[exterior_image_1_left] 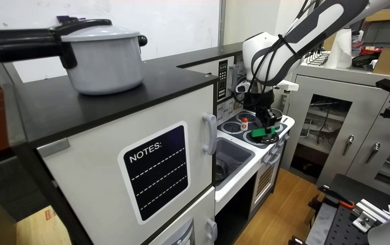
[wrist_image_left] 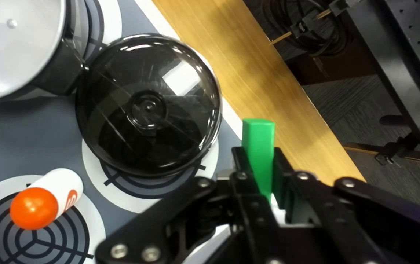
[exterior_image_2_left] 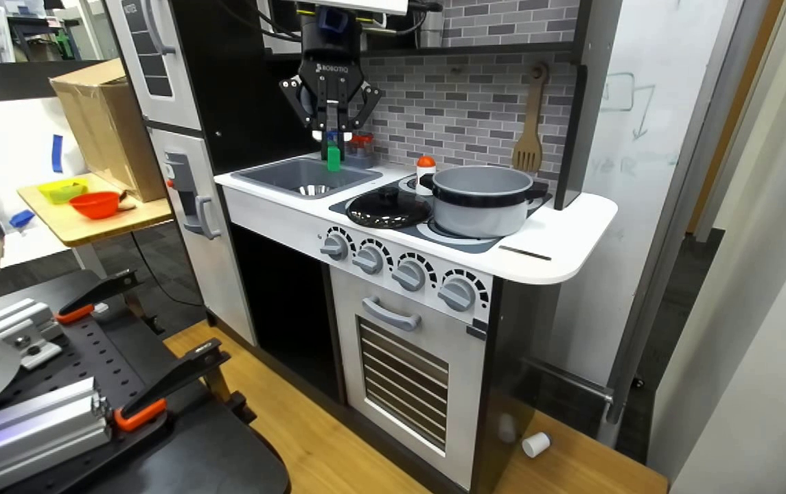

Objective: Pick up and put down the green block then put the salt cellar inside the pot and the green block in the sink

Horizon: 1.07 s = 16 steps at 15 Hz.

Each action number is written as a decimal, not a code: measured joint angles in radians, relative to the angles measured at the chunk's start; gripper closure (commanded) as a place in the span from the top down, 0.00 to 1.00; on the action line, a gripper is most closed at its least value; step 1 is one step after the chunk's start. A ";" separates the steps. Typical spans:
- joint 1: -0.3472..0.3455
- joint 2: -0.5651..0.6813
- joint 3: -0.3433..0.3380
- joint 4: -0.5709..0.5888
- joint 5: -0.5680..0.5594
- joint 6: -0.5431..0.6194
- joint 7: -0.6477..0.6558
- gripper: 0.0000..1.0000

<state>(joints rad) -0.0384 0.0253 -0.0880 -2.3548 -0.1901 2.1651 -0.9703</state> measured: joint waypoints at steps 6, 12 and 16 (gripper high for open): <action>0.000 0.000 0.000 0.000 0.000 0.000 0.000 0.18; -0.001 0.000 0.000 -0.007 0.000 -0.002 0.000 0.04; 0.001 0.000 0.008 -0.027 0.002 0.001 0.000 0.04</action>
<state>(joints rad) -0.0372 0.0256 -0.0802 -2.3815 -0.1878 2.1656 -0.9699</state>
